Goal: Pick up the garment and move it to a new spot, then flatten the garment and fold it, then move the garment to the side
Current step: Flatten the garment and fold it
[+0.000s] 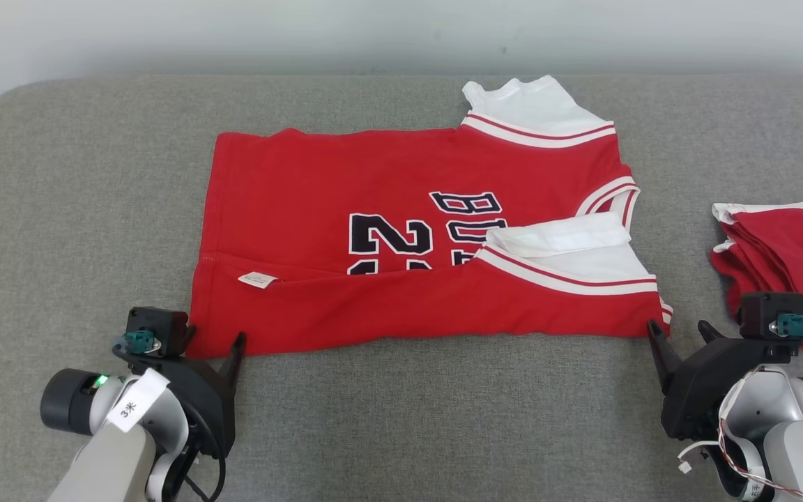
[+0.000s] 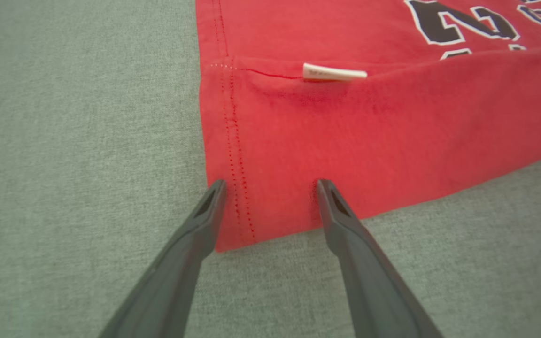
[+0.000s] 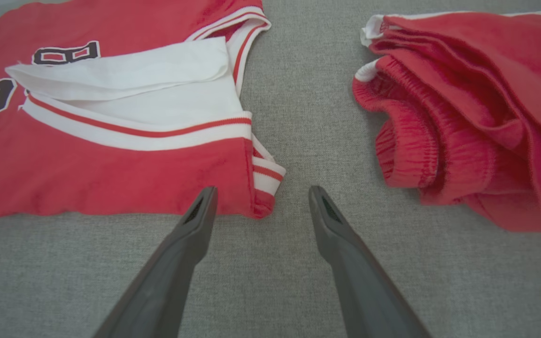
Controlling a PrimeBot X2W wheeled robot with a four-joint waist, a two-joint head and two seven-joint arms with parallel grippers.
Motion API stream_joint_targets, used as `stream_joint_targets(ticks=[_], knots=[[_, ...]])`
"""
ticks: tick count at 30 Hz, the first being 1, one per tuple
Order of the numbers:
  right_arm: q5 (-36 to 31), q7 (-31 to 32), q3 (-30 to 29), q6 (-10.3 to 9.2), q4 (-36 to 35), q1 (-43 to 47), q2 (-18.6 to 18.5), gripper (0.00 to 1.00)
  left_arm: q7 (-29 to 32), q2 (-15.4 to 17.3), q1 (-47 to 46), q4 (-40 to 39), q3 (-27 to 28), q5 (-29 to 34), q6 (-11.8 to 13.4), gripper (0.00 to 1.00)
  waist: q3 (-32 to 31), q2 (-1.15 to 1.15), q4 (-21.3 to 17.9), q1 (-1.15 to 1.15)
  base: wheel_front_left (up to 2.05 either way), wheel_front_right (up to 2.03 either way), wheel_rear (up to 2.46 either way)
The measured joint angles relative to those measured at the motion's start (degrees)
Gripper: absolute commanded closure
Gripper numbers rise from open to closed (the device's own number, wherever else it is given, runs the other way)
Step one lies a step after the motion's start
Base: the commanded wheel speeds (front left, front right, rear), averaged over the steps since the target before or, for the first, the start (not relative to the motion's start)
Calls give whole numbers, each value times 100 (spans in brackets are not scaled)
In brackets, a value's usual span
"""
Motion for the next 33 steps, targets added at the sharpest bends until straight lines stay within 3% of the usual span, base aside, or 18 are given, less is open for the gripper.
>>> stream_joint_targets(ticks=[25,26,29,30,31,32,33], knots=[[2,-1,8,-49,503,-314,53,0,-175,-35,-218,346,30,-10,-52,0,237,1,155,1,0,0,0],[2,-1,19,-49,524,-318,54,0,-175,-34,-218,347,30,-11,-53,4,233,1,162,1,0,0,0],[2,0,63,-42,554,-327,65,6,-174,-43,-218,355,27,-18,-59,38,222,1,175,1,0,0,0],[2,0,78,-42,563,-328,65,15,-174,-46,-219,358,26,-18,-88,45,219,1,178,1,0,0,0],[3,1,105,-38,575,-331,68,29,-174,-58,-219,363,25,-34,-107,59,213,1,181,1,0,0,0],[3,1,118,-33,586,-335,70,53,-174,-60,-220,369,23,-44,-108,71,210,1,181,1,0,0,0],[4,2,124,-24,594,-336,74,58,-174,-60,-220,372,22,-46,-109,100,207,1,180,1,0,0,0]])
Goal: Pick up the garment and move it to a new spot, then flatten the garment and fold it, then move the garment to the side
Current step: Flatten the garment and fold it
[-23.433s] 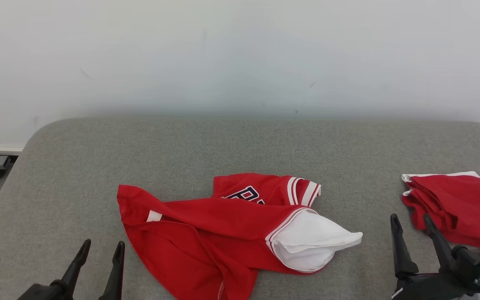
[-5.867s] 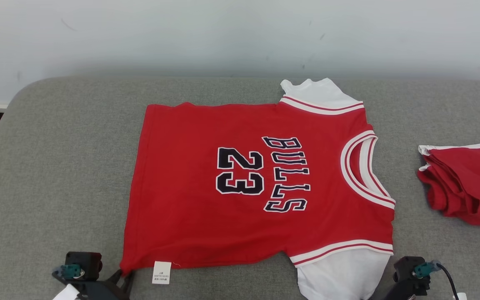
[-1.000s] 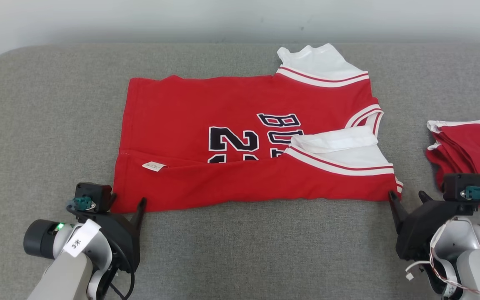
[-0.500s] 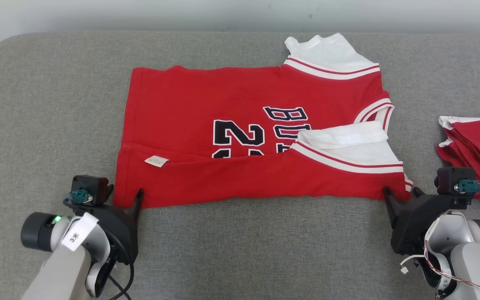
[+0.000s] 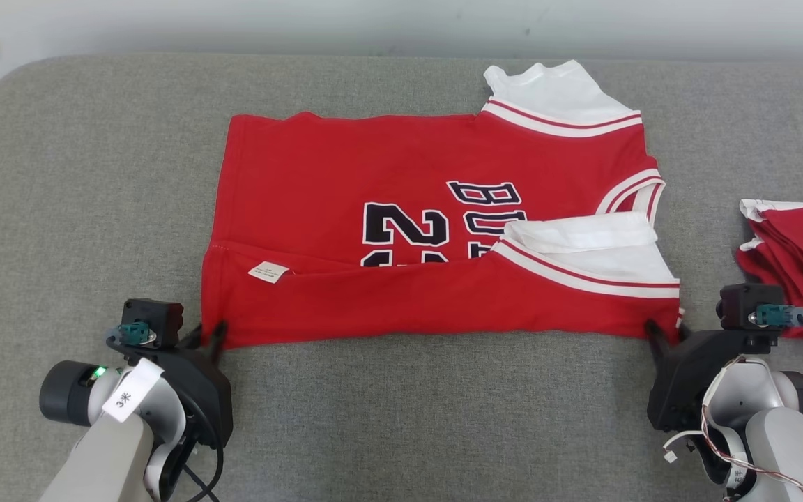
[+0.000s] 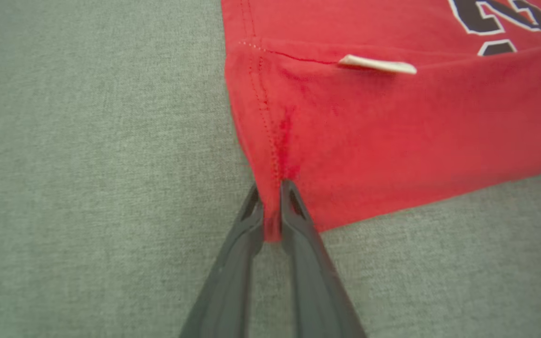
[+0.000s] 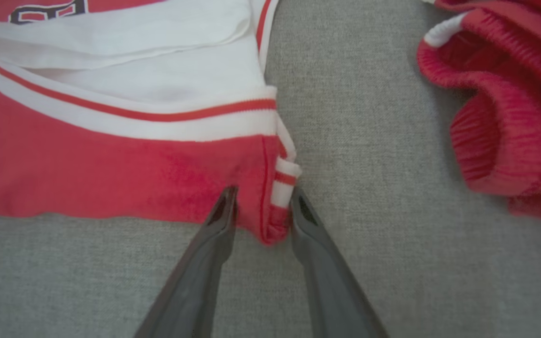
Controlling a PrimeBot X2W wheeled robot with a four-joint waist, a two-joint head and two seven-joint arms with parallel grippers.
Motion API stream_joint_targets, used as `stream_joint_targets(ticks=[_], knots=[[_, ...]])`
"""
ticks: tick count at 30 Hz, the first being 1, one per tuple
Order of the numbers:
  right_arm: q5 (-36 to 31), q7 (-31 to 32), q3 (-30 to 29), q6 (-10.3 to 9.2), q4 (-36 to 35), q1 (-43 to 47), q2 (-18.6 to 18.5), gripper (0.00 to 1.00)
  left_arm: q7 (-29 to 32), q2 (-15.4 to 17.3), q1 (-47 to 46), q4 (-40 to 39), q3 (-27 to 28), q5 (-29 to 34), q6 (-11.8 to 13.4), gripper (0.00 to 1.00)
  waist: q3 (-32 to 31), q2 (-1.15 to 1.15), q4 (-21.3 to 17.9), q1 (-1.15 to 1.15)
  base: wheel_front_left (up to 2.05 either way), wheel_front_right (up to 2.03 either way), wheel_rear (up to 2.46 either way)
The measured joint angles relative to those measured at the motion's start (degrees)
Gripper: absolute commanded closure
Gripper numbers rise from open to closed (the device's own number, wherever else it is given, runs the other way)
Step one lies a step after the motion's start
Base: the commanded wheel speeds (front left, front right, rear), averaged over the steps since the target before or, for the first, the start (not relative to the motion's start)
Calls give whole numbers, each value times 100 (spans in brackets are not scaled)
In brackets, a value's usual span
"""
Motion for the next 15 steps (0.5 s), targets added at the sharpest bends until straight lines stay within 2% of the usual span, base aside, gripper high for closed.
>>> stream_joint_targets(ticks=[1,4,5,6,15], knots=[[0,0,0,0,0,0,0,61,0,0,0,0,0,0,0,100,0,0,0,0,0,0,0],[0,0,15,32,19,-1,4,93,0,-7,0,16,-9,-16,-42,100,-16,0,-7,0,0,0,0],[0,-1,18,33,24,-1,7,98,0,-8,0,25,-7,-19,-42,100,-22,0,-10,0,0,0,0],[0,-1,18,33,36,-2,7,100,0,-11,0,36,-1,-29,-42,100,-30,0,-13,0,0,0,0],[56,-29,-78,33,142,44,5,100,-124,-22,214,34,143,-259,-101,100,-226,0,-25,0,0,0,0]])
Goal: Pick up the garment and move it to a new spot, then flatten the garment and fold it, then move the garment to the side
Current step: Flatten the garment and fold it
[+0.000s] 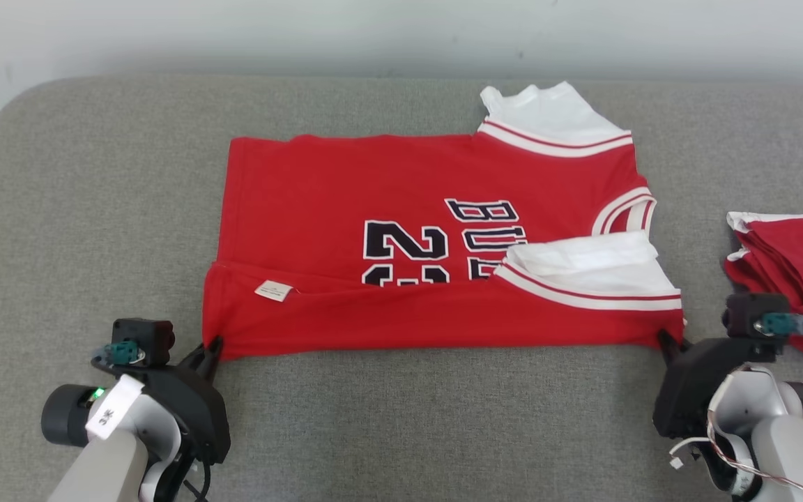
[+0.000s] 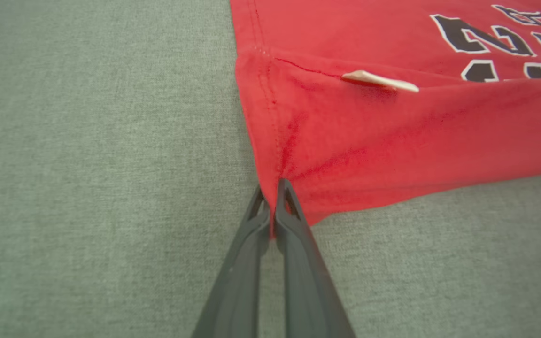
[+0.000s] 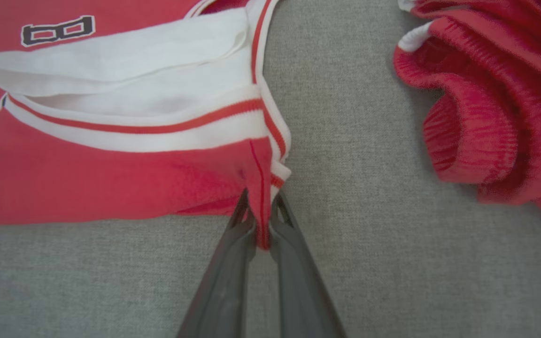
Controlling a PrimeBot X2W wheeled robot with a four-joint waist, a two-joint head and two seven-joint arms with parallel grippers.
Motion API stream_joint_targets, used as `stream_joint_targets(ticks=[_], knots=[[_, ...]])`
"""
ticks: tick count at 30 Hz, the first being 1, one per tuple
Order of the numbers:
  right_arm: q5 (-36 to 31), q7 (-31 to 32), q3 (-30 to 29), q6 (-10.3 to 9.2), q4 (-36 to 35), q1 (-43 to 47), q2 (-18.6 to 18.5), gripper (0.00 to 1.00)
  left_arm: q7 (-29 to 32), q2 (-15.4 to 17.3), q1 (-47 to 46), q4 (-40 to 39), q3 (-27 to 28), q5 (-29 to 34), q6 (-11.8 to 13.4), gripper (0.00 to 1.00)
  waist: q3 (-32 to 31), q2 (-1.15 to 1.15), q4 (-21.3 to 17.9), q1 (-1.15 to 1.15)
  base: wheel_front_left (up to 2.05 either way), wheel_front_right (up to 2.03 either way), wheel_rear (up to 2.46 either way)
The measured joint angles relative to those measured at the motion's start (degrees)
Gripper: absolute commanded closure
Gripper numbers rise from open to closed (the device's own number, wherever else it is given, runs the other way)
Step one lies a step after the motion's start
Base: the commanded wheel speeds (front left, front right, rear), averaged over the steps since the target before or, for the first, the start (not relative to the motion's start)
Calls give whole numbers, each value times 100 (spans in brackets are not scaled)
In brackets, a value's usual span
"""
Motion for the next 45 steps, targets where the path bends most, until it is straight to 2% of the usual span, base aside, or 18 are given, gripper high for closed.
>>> stream_joint_targets(ticks=[3,10,17,25,32,38,45], knots=[[216,-25,-123,21,-71,153,16,100,-124,-1,83,-80,27,-127,-111,100,-86,0,9,0,0,0,0],[749,-15,-289,292,-587,750,122,100,-467,67,666,-435,143,-531,-343,100,-318,0,15,-1,0,0,0],[1134,181,-452,533,-1362,1590,108,100,-559,328,1366,-721,221,-799,-398,100,-488,-1,-95,-1,0,0,0],[1548,601,-487,790,-2076,2637,34,100,-531,457,1882,-1162,146,-987,-443,100,-547,0,-185,-1,0,0,0],[1818,891,-636,777,-2423,3283,42,100,-480,547,2318,-1580,64,-1169,-445,100,-566,0,-233,-1,0,0,0],[1975,1028,-849,648,-2691,3410,59,100,-391,673,2671,-1874,127,-1281,-445,100,-581,-1,-266,-1,0,0,0],[2119,1296,-845,505,-2727,3613,113,100,-121,666,2743,-1959,53,-1327,-436,100,-596,0,-256,-1,0,0,0]])
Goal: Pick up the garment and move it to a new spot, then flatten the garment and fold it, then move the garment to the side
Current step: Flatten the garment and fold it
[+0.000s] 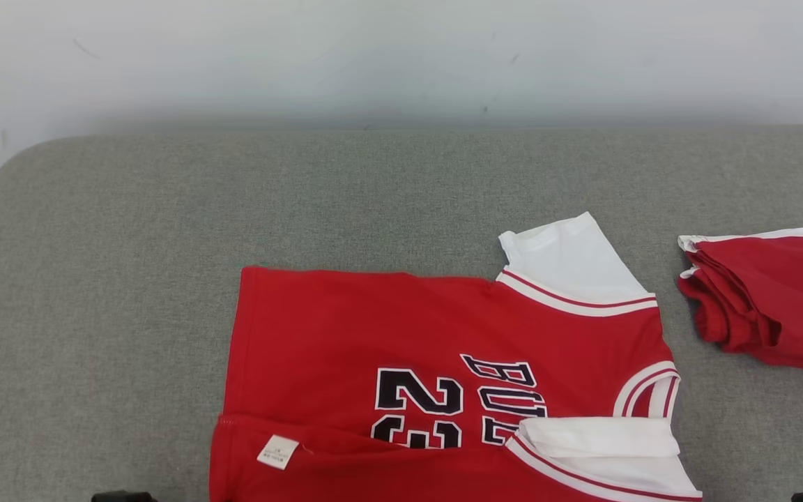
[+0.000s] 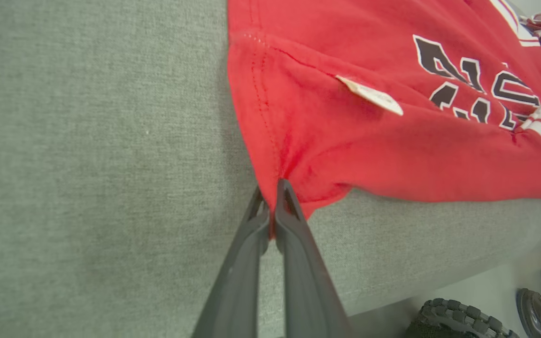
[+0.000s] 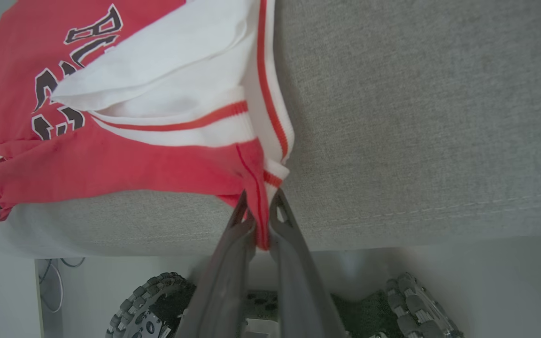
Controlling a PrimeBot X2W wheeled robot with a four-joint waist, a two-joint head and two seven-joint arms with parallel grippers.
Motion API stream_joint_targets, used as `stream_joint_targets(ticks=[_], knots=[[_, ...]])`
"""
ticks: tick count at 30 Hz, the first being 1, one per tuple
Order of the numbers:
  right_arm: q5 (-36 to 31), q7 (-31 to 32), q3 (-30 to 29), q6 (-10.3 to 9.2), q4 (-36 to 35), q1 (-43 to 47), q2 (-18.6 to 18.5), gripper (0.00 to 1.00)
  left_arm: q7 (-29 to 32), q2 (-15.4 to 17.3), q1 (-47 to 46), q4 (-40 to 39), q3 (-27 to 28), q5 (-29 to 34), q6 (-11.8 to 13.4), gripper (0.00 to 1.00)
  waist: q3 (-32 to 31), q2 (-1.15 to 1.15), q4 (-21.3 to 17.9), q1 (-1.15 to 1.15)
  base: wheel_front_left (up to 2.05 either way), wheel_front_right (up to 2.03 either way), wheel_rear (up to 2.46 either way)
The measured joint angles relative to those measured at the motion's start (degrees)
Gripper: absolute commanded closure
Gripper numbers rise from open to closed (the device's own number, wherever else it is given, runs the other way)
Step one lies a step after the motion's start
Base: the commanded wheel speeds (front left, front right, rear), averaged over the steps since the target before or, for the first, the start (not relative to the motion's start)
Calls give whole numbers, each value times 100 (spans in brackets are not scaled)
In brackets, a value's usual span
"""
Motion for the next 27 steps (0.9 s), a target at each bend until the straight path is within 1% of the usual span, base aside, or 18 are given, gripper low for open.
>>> stream_joint_targets(ticks=[5,6,7,8,9,10,12,14,19,21,24,26,27], knots=[[1,158,-15,-130,80,1,12,100,192,7,114,10,-25,-85,64,100,-18,0,7,0,0,0,0],[1,182,-19,-160,91,1,13,93,219,12,119,9,-21,-120,101,100,-23,0,8,0,0,0,0],[1,193,-26,-191,98,-2,16,44,252,18,129,8,-10,-141,118,100,-29,0,8,0,0,0,0],[1,197,-32,-213,103,-5,20,0,259,22,145,5,-4,-143,151,95,-35,0,10,1,0,0,0],[0,201,-41,-254,114,-12,20,0,302,34,163,4,-1,-143,152,64,-41,0,12,0,0,0,0],[-5,200,-57,-289,129,-16,20,0,326,51,176,2,-2,-143,155,0,-47,0,14,0,0,0,0],[-53,193,-115,-361,149,-48,14,0,389,91,175,4,0,-119,269,0,-90,0,29,1,0,0,0],[-159,177,-115,-389,144,-118,12,0,430,152,176,3,21,-82,342,0,-120,0,43,0,0,0,0],[-437,-160,-253,-458,46,-407,-32,0,411,216,184,-82,127,-27,476,0,-216,0,78,0,0,0,0],[-566,-428,-325,-464,-76,-616,-42,0,233,233,186,-225,222,68,541,0,-259,0,89,0,0,0,0],[-768,-806,-345,-460,-242,-978,-56,0,-152,216,88,-517,435,215,739,0,-330,0,109,0,0,0,0],[-857,-1061,-290,-456,-256,-1155,-20,0,-466,145,-52,-769,561,328,891,0,-381,0,125,0,0,0,0],[-857,-1061,-290,-456,-256,-1155,-20,0,-466,145,-52,-769,561,328,891,0,-381,0,125,0,0,0,0]])
